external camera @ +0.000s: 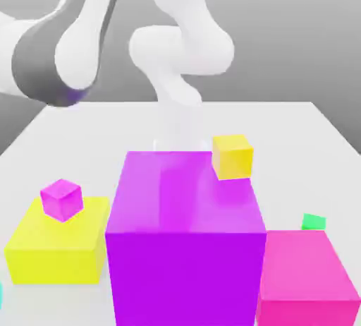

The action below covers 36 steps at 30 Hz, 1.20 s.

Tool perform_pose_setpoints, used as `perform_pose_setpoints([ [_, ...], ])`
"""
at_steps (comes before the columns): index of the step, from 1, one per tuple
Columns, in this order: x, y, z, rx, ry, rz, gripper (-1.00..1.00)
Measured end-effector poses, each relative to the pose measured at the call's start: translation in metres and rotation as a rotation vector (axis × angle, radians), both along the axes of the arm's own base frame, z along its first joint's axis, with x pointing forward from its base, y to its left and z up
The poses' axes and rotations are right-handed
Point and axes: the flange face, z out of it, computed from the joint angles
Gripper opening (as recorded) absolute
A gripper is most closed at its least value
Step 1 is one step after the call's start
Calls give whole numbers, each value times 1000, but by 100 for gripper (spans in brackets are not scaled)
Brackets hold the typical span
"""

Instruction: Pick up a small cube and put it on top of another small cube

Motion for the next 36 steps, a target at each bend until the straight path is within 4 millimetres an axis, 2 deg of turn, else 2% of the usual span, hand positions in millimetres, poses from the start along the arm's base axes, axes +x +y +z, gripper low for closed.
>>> perform_pose_setpoints([
  [4, -27, -33, -69, 22, 87, -134, 0],
  [8, -33, -40, -131, 25, 104, -159, 0],
  [9, -34, -40, -140, 25, 105, -160, -100],
  [15, -34, -40, -144, 25, 104, -160, -100],
  [17, -33, -40, -128, 25, 104, -160, -100],
  [20, -32, -38, -88, 25, 106, -156, -100],
  [23, 0, -2, -72, 5, 152, -49, -100],
  [29, 61, 100, -42, -77, 257, 228, -100],
  [33, 87, 172, -20, -164, 322, 398, -100],
  [36, 97, 229, 2, -237, 361, 532, -100],
])
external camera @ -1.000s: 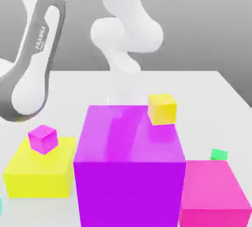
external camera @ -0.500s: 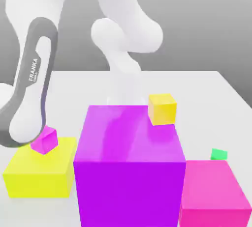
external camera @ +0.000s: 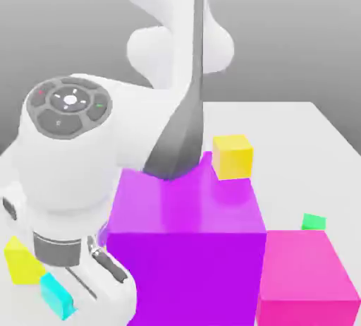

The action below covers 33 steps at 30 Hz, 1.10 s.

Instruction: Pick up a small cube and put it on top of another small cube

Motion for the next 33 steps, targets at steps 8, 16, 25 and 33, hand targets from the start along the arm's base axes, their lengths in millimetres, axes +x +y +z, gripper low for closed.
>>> perform_pose_setpoints([
  [8, -28, 121, 82, -33, 68, 393, -100],
  [16, -99, 147, 146, 153, 83, 723, -100],
  [25, -187, 161, 191, 304, 57, 1111, -100],
  [33, -213, 154, 132, 360, 15, 1213, 100],
])
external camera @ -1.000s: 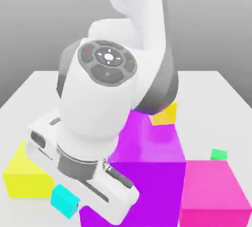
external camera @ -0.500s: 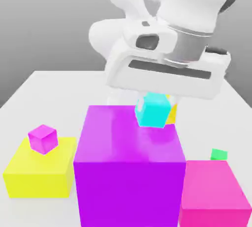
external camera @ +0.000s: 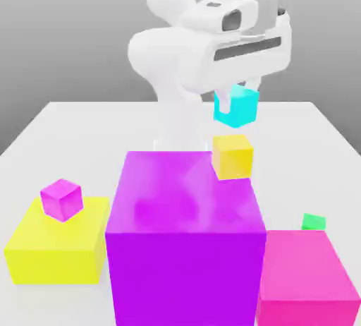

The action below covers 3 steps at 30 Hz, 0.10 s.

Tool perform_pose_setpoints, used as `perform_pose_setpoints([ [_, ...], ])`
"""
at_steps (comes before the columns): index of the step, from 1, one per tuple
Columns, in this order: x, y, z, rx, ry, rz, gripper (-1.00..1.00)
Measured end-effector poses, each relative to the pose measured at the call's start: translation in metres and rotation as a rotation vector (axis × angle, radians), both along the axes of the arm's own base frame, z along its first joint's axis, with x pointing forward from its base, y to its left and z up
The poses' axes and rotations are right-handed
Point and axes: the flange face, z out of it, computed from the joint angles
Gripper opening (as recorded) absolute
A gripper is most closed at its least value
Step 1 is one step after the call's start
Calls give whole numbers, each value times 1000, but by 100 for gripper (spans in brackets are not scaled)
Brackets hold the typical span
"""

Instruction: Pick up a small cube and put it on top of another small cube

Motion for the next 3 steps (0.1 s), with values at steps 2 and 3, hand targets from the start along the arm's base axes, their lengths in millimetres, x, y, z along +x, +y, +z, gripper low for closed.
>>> perform_pose_setpoints([
  [2, 0, 0, 0, 0, 0, 0, 100],
  [3, 0, 0, 0, 0, 0, 0, 100],
])
